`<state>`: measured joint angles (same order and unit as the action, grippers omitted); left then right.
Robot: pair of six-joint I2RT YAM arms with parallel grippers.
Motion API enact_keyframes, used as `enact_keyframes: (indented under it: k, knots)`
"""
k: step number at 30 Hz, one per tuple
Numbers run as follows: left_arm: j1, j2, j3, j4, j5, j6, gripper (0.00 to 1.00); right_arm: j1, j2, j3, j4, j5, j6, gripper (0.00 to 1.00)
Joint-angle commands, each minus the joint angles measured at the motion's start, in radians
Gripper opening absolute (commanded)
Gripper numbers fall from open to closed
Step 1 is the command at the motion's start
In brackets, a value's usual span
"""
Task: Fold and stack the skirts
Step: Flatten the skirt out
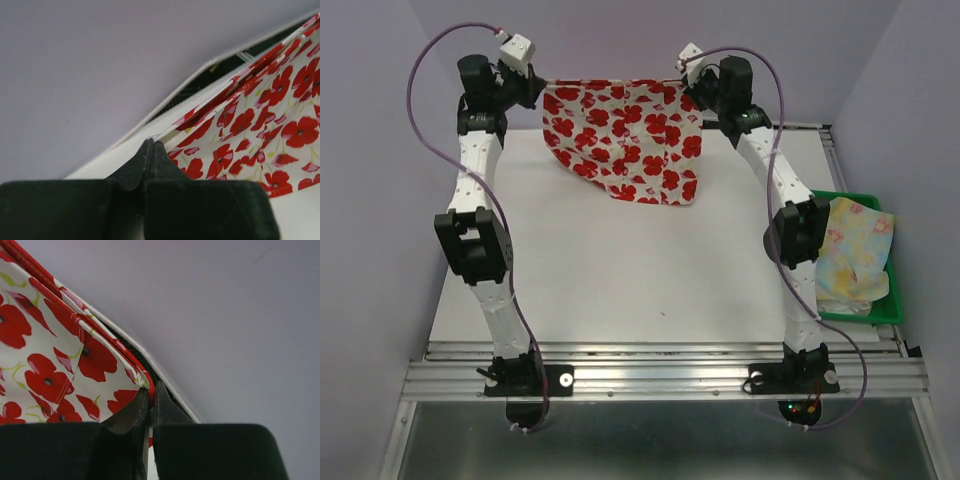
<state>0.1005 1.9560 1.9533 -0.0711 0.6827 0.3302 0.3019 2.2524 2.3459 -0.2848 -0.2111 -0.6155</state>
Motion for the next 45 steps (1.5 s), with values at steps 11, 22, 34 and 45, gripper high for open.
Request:
enact_keyframes:
  k: [11,22,34,45]
  knots:
    - [0.027,0.132,0.338,0.514,-0.232,-0.206,0.00,-0.055,-0.029,0.032,0.684,0.166,-0.004,0.01]
    - [-0.010,-0.274,-0.558,0.343,-0.031,0.322,0.00,-0.035,-0.464,-0.979,0.522,-0.151,-0.317,0.01]
    - [-0.033,-0.568,-1.160,-0.206,-0.080,0.955,0.00,0.098,-0.735,-1.447,-0.042,-0.221,-0.515,0.12]
    - [-0.036,-0.842,-1.225,-0.548,-0.202,1.178,0.57,0.163,-1.062,-1.449,-0.381,-0.251,-0.446,1.00]
